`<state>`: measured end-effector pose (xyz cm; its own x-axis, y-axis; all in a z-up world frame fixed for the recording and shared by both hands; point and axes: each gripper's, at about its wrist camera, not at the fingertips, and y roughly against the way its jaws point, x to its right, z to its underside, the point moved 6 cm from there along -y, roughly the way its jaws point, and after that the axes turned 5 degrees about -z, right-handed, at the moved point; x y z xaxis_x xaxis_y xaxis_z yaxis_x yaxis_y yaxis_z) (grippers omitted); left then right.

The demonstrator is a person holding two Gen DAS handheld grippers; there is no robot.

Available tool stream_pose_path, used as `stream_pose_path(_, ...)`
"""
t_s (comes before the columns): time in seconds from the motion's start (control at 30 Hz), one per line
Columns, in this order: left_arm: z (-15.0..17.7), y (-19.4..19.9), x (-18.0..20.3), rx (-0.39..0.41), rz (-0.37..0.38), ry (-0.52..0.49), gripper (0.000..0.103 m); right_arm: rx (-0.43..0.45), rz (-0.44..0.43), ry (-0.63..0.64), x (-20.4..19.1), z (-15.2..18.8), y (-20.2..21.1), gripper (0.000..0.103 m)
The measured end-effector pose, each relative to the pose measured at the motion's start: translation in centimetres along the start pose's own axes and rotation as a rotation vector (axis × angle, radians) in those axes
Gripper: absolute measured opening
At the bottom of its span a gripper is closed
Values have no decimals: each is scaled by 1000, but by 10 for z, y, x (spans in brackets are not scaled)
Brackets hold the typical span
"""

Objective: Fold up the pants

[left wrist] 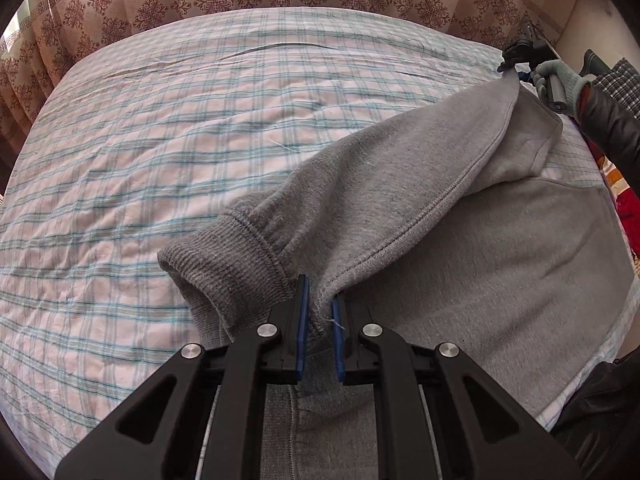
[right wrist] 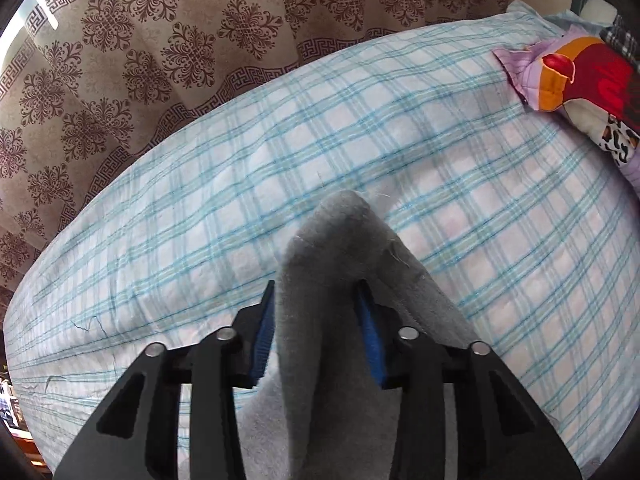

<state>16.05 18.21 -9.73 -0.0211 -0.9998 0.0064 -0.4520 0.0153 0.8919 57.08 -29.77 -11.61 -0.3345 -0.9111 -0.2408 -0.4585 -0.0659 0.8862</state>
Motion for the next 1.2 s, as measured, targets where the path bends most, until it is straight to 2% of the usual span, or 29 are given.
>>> stream_pose_path(0.07, -5, 2, -4, 7, -10, 7, 10, 19, 0, 8, 6, -1, 9, 11)
stream_pose_path(0.13, -12, 6, -8, 24, -29, 11, 10, 48, -6, 25, 12, -3, 25, 7)
stream_pose_path(0.37, -46, 43, -29, 138, -91, 12, 11, 142, -85, 20, 28, -14, 103, 6)
stream_pose_path(0.6, -57, 82, -36, 219, -102, -12, 11, 217, -165, -5, 61, 7, 184, 6)
stream_pose_path(0.9, -15, 110, -29, 233, -54, -16, 11, 268, -204, -49, 130, 71, 262, 6)
stream_pose_path(1.07, 14, 123, -25, 231, -30, -34, 11, 273, -213, -88, 173, 127, 290, 6)
stream_pose_path(1.2, 40, 124, -21, 205, -9, -46, 11, 258, -174, -100, 209, 179, 295, 6)
